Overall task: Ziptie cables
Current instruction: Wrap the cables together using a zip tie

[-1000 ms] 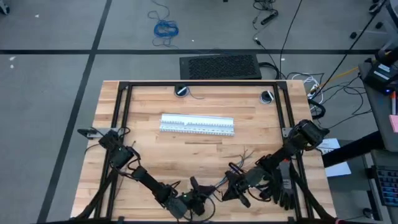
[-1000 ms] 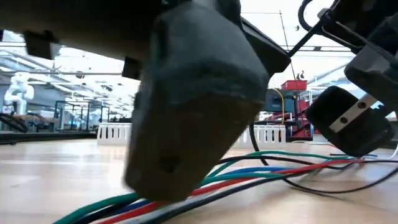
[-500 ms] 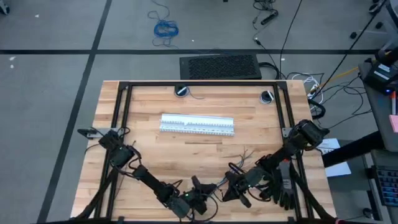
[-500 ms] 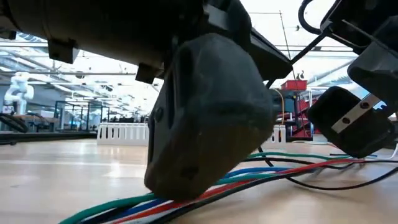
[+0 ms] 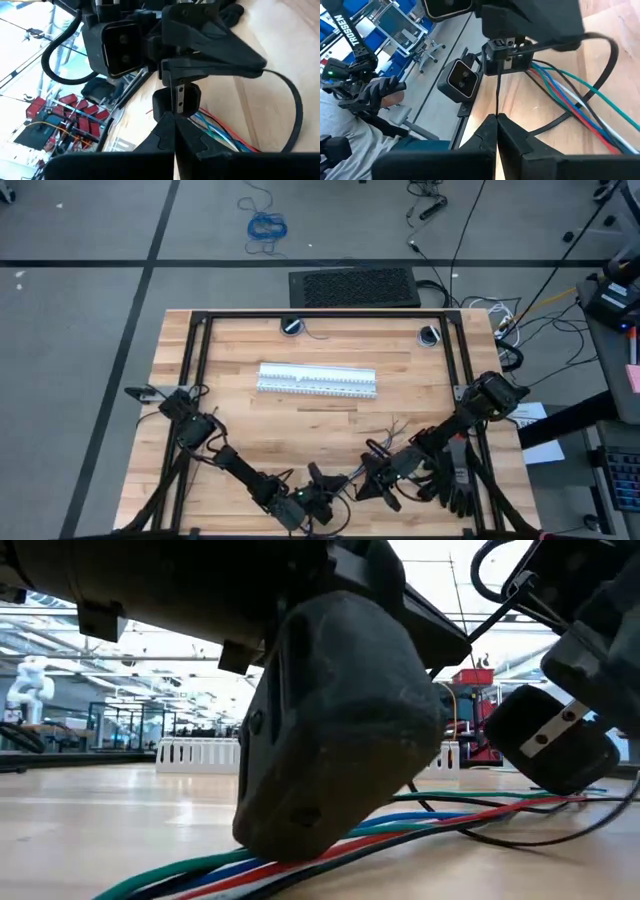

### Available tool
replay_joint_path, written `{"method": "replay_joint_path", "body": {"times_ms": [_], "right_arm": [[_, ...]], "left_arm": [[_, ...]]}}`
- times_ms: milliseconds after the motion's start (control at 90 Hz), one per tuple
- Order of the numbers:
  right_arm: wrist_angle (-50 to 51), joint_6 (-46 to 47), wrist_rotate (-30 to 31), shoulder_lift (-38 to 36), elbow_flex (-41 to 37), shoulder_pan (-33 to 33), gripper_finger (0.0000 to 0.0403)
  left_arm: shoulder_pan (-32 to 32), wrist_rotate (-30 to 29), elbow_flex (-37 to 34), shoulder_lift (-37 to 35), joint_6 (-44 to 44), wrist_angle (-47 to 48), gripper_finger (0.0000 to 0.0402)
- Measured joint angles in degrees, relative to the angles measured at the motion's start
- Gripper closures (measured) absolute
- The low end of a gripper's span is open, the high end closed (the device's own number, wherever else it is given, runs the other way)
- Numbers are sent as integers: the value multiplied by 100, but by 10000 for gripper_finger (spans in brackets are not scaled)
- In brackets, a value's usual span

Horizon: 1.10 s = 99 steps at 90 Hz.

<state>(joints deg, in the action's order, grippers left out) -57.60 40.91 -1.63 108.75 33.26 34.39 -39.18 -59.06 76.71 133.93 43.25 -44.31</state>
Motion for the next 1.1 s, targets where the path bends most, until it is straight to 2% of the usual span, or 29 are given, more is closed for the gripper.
{"method": "replay_joint_path", "body": {"times_ms": [467, 689, 900, 1100], "right_arm": [[-122, -12, -3, -62, 0, -87, 403], [-122, 94, -29, -173, 0, -144, 403], [147, 292, -246, -175, 0, -143, 403], [129, 305, -444, -175, 0, -296, 403]], "left_arm": [[-8, 271, 0, -8, -104, 239, 402], [-74, 211, 0, -15, -90, 306, 402], [-88, 56, 9, -15, 441, 284, 402], [-14, 382, 10, -27, 526, 402, 402]]}}
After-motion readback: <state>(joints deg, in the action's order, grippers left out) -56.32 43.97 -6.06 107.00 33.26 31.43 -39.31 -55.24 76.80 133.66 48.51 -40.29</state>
